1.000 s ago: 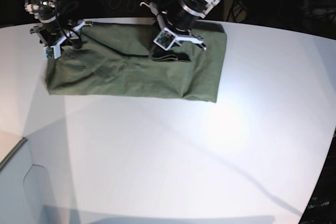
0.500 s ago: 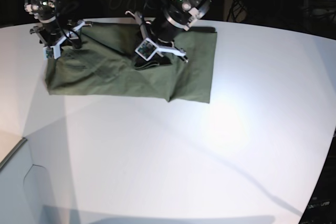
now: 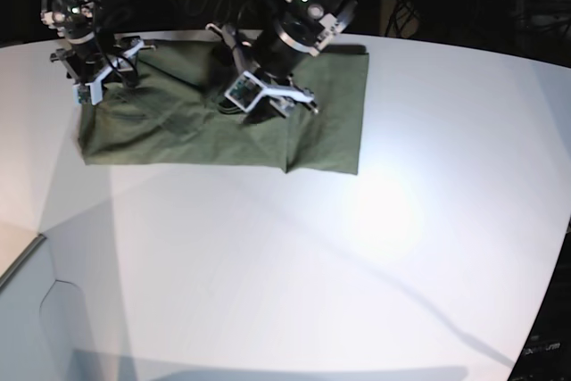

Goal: Layout the t-shirt on the table in an organized manner, then fold the t-shirt properly
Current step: 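Fold the strip end held by the left gripper toward the right gripper, then release the folded end and raise the left gripper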

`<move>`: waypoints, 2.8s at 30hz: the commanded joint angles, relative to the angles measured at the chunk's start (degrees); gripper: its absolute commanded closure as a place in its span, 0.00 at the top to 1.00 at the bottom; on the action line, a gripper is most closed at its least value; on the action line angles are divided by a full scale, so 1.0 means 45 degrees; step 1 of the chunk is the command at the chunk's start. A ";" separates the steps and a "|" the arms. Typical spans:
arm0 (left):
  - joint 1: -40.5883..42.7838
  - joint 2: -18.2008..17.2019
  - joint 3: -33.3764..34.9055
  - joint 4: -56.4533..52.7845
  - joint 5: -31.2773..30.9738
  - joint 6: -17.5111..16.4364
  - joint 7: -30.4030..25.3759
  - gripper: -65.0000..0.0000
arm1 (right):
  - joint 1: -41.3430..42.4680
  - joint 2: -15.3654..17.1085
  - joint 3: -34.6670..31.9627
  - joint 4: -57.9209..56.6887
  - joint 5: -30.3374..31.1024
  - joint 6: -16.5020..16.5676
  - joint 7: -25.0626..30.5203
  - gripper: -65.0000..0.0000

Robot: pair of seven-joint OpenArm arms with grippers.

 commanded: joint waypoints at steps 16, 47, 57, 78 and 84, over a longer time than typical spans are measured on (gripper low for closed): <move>0.0668 0.0771 -0.3898 -0.0281 -0.0034 -0.0043 -0.0238 0.46 | 0.0518 0.0071 -0.0001 0.0175 0.0074 0.0164 0.0224 0.48; -0.2145 0.1745 -0.0460 -0.2430 -0.0034 -0.0024 0.0934 0.46 | 0.0577 0.0090 0.0038 0.0175 0.0074 0.0164 0.0283 0.49; -0.1169 0.0263 -0.0948 0.0539 -0.0034 -0.0024 0.1071 0.46 | 0.1339 0.0051 0.1112 0.0156 0.0074 0.0124 0.0224 0.68; 0.0824 -0.0148 -0.7571 0.1985 -0.0034 -0.0160 0.0973 0.46 | 0.2296 0.0774 0.1464 -0.2560 0.0055 0.0105 0.0205 0.68; 0.0844 -0.0148 -0.7571 0.1946 -0.0034 -0.0160 0.1032 0.46 | 0.2316 0.0755 0.1445 -0.3341 0.0055 0.0164 0.0205 0.60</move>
